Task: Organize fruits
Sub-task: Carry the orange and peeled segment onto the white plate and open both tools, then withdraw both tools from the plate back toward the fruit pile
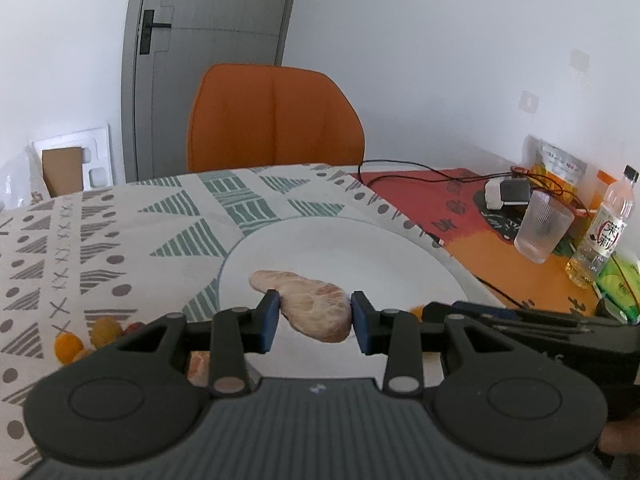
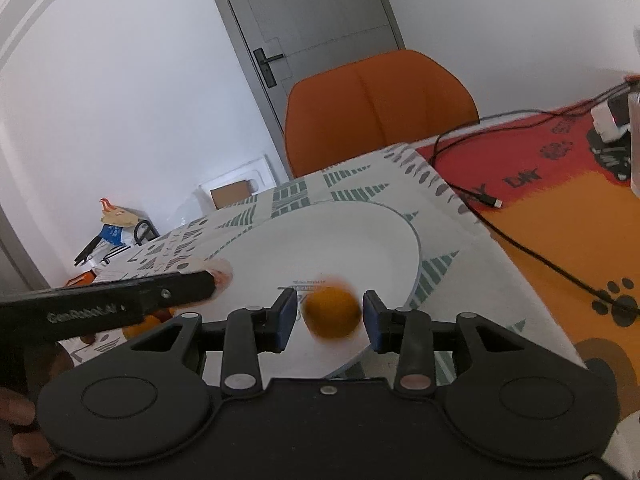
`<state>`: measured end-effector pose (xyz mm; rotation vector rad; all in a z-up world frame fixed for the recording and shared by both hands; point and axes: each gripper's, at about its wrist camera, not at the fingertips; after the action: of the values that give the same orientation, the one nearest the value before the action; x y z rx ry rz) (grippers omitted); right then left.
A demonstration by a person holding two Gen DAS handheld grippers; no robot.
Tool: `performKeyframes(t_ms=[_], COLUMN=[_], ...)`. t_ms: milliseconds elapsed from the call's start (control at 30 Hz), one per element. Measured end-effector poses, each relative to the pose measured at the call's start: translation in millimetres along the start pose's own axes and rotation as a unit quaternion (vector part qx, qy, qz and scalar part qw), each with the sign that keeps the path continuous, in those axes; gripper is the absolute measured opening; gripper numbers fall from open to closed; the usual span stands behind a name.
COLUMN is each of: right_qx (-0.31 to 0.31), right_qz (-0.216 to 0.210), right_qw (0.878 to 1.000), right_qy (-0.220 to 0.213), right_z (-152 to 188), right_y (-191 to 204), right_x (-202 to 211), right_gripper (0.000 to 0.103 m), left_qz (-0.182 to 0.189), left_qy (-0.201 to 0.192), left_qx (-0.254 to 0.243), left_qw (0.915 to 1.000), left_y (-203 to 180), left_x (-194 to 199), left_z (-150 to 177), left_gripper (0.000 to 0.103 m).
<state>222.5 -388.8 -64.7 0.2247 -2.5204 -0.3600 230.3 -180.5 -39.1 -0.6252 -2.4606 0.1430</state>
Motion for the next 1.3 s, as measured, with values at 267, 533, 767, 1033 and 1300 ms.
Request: performKeyframes(t_ms=[267,533,767,1033,1300], right_qx=[0.016,0.020,0.035,0.046,0.043], right_qz=[-0.003,0.002,-0.006,-0.021,-0.023], right_qw=[1.000,1.000,0.999,0.999,0.999], right_qy=[0.007,-0.002,-0.012,-0.015,-0.015], right_z=[1.0,-3.6,-6.4,-6.1,-7.4], right_y=[6.2,14.8,32.3,55.9,76.2], right_x=[-3.2,5.1,11.1,14.0,10.0], right_gripper=[0.055,0.062,0.074,0.090,0.103], left_qz=[-0.023,-0.039,-0.063,-0.088,-0.117], left_qy=[0.000,-0.024,-0.040,-0.050,-0.072], left_qx=[0.006,0.014,0.019,0.034,0.053], left_qw=[0.9997,0.9988,0.9971,0.9943,0.9890], left_y=[5.9,14.7,27.8,48.0,74.7], left_x=[0.2,26.9,51.1,78.7,105.3], left_z=[3.5,-1.4,0.2,4.5,9.1], left_gripper=[0.041,0.077,0.083,0.094,0.095])
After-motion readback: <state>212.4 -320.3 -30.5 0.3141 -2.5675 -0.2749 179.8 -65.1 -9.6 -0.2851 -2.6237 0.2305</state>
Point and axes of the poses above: each gripper's, at about its wrist camera, not at the fingertips, and x roughly against the way its jaws point, y to its left, z to its underside, and after that the axes turned 8 degrees about z, right-handed
